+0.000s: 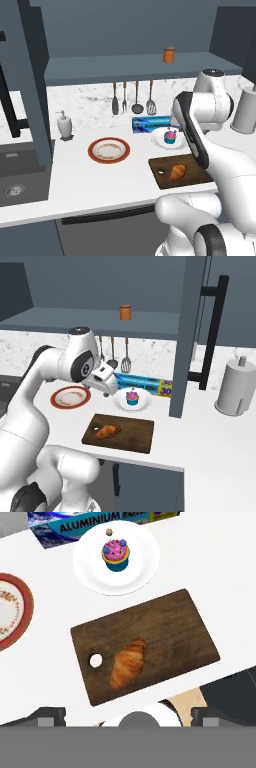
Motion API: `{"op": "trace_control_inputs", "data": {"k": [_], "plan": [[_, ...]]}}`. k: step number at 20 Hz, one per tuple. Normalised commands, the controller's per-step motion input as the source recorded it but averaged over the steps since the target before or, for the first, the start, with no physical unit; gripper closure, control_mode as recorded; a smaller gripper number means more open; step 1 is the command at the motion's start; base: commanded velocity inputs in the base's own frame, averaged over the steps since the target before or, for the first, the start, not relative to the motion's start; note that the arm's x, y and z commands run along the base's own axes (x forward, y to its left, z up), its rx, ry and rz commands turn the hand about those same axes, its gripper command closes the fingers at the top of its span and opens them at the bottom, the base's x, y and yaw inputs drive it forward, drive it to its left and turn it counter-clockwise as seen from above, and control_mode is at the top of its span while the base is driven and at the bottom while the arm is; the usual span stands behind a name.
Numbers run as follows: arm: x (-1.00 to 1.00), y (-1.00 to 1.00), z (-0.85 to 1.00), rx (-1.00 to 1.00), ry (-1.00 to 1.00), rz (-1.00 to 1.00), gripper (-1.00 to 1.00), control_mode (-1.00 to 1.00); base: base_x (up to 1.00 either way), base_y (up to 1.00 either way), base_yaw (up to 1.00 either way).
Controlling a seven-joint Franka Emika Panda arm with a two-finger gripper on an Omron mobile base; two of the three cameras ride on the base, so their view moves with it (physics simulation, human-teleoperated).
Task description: From the different types of pastries on the counter, select a croissant and place it on the cutting board. Then retrieve a jar of jam from the cabinet and place it alongside the croissant on the cutting board.
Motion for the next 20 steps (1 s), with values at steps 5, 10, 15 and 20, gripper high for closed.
{"op": "trace_control_inputs", "data": {"k": [5,10,15,20], "plan": [[0.00,0.19,1.00,-0.17,-0.07,0.29,-1.00,-1.00,0.00,0.00,0.00],[-0.10,0.01,0.37,-0.03,-0.06,0.09,-1.00,-1.00,0.00,0.00,0.00],[-0.09,0.00,0.82,-0.13,-0.17,0.09,-1.00,-1.00,0.00,0.00,0.00],[-0.02,0.04,0.72,-0.28,-0.45,0.15,-1.00,-1.00,0.00,0.00,0.00]]}}
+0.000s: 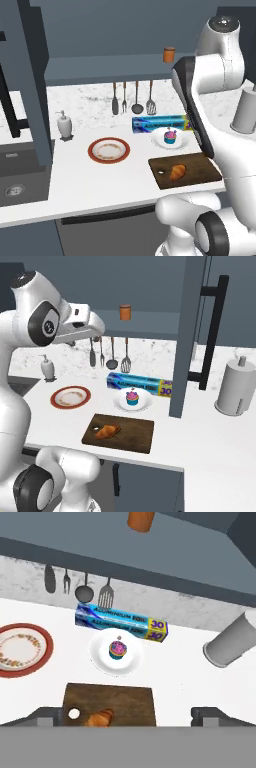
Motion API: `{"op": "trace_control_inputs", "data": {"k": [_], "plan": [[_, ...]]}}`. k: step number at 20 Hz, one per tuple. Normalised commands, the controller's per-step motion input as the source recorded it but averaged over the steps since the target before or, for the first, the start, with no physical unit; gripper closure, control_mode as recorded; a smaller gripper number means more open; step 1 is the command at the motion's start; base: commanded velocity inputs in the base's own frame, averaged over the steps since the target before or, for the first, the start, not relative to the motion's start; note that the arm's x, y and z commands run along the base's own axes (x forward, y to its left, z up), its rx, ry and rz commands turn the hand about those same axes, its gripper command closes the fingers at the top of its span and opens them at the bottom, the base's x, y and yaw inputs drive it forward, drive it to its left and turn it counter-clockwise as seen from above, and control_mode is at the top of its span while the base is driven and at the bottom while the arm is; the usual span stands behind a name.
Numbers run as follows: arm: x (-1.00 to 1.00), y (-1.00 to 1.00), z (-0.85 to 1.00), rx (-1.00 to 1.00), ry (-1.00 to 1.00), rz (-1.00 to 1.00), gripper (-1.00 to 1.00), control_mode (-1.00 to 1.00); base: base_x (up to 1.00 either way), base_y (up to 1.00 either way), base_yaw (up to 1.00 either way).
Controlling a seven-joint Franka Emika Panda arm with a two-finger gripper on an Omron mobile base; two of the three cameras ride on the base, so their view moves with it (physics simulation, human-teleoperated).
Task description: From the different types of pastries on the counter, select a croissant and place it on the cutting board. Then retrieve a jar of jam from the cabinet and place it alongside the croissant on the cutting board.
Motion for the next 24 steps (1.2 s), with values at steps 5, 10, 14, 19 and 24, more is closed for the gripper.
{"op": "trace_control_inputs", "data": {"k": [5,10,14,19,24], "plan": [[-0.24,0.07,0.21,-0.29,-0.66,0.14,-1.00,-1.00,0.00,0.00,0.00],[-0.05,0.00,-0.12,0.00,-0.12,0.02,-1.00,-1.00,0.00,0.00,0.00],[-0.07,0.00,-0.16,0.14,-0.57,-0.26,-1.00,-1.00,0.00,0.00,0.00],[-0.43,0.01,0.26,0.14,-0.52,-0.27,-1.00,-1.00,0.00,0.00,0.00],[-0.28,-0.02,0.73,0.32,-0.10,0.00,-1.00,-1.00,0.00,0.00,0.00]]}}
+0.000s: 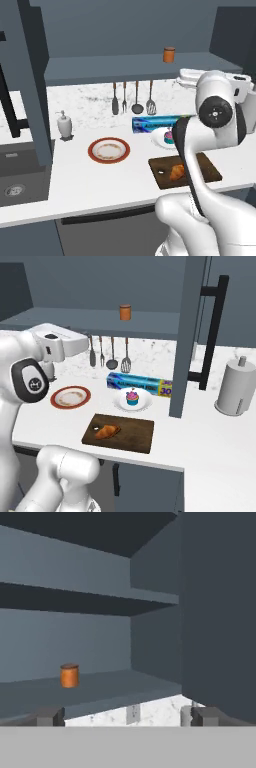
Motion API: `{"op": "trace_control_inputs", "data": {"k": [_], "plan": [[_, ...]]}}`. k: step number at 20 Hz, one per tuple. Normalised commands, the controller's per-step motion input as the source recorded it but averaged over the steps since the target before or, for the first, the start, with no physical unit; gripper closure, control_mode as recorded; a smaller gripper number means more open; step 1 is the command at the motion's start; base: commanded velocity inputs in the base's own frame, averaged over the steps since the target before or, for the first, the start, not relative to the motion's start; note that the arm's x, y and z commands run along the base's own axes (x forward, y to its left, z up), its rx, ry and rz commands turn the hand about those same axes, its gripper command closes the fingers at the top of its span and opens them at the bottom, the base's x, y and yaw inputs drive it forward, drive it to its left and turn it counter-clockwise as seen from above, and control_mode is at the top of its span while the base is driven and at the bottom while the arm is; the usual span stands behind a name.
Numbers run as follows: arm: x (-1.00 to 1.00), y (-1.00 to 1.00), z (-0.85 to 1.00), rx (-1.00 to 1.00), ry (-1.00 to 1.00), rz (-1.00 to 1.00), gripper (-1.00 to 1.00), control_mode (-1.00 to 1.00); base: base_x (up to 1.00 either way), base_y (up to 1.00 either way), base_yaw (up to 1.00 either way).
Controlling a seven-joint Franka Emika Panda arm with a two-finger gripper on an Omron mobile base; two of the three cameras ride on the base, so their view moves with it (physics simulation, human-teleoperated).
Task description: From the different types of pastries on the counter, select a croissant and place it on the cutting board. Then retrieve a jar of jam from the cabinet and place it alongside the croissant on the cutting board.
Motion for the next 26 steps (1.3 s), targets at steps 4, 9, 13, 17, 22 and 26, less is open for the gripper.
{"op": "trace_control_inputs", "data": {"k": [4,9,13,17,22,26], "plan": [[-0.13,0.00,1.00,0.32,0.05,0.00,-1.00,-1.00,0.00,0.00,0.00],[-0.02,0.00,0.17,0.04,0.00,0.00,-1.00,-1.00,0.00,0.00,0.00],[0.13,0.36,-0.06,0.00,0.00,0.00,-1.00,-1.00,0.00,0.00,0.00],[0.21,0.24,-0.14,-0.01,0.01,0.00,-1.00,-1.00,0.00,0.00,0.00],[0.37,-0.02,-0.27,0.00,0.00,0.00,-1.00,-1.00,0.00,0.00,0.00],[0.74,-0.07,-0.37,0.00,0.00,0.00,-1.00,-1.00,0.00,0.00,0.00]]}}
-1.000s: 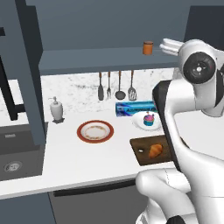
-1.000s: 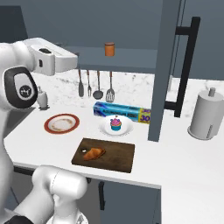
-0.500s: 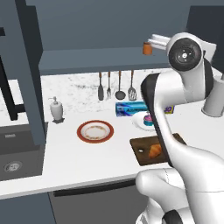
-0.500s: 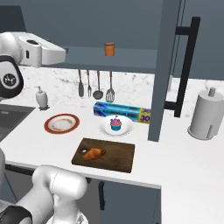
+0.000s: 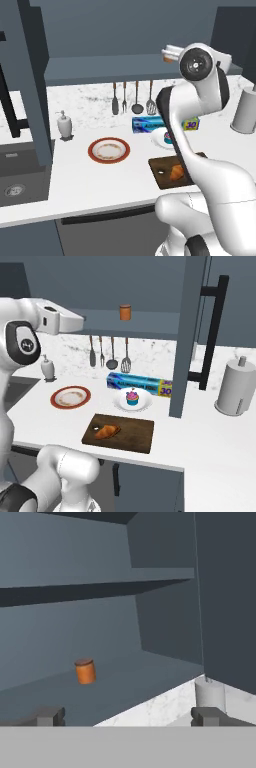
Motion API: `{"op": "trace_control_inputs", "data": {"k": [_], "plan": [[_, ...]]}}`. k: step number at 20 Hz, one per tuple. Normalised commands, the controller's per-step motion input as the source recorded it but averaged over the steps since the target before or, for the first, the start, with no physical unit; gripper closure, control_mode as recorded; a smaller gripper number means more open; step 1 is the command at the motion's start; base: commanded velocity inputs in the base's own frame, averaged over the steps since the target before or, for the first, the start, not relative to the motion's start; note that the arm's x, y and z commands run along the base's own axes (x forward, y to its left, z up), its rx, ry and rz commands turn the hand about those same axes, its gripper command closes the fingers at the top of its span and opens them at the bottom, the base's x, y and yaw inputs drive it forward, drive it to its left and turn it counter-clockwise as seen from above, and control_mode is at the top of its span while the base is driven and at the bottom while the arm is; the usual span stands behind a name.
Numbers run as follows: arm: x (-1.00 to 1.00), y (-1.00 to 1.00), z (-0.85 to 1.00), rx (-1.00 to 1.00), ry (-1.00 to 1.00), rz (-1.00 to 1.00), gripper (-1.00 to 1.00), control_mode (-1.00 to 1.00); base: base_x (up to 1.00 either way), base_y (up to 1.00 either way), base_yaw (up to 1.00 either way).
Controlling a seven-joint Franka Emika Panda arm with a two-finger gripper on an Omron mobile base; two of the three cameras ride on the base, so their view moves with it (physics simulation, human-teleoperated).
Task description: From the different types of pastries on the counter, select a croissant and place it on the cutting board. Then retrieve a jar of jam from the cabinet and place it alongside the croissant on the cutting board.
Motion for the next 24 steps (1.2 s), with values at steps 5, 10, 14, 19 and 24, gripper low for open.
{"op": "trace_control_inputs", "data": {"k": [5,10,14,19,24], "plan": [[-0.01,0.09,0.00,-0.01,0.01,0.00,-1.00,-1.00,0.00,0.00,0.00],[0.16,0.55,0.04,-0.09,0.05,-0.01,-1.00,-1.00,0.00,0.00,0.00],[0.07,0.41,0.00,-0.09,0.02,0.00,-1.00,-1.00,0.00,0.00,0.00],[0.00,0.09,0.00,-0.03,0.00,0.00,-1.00,-1.00,0.00,0.00,0.00],[0.02,-0.19,-0.04,0.00,0.00,0.00,-1.00,-1.00,0.00,0.00,0.00]]}}
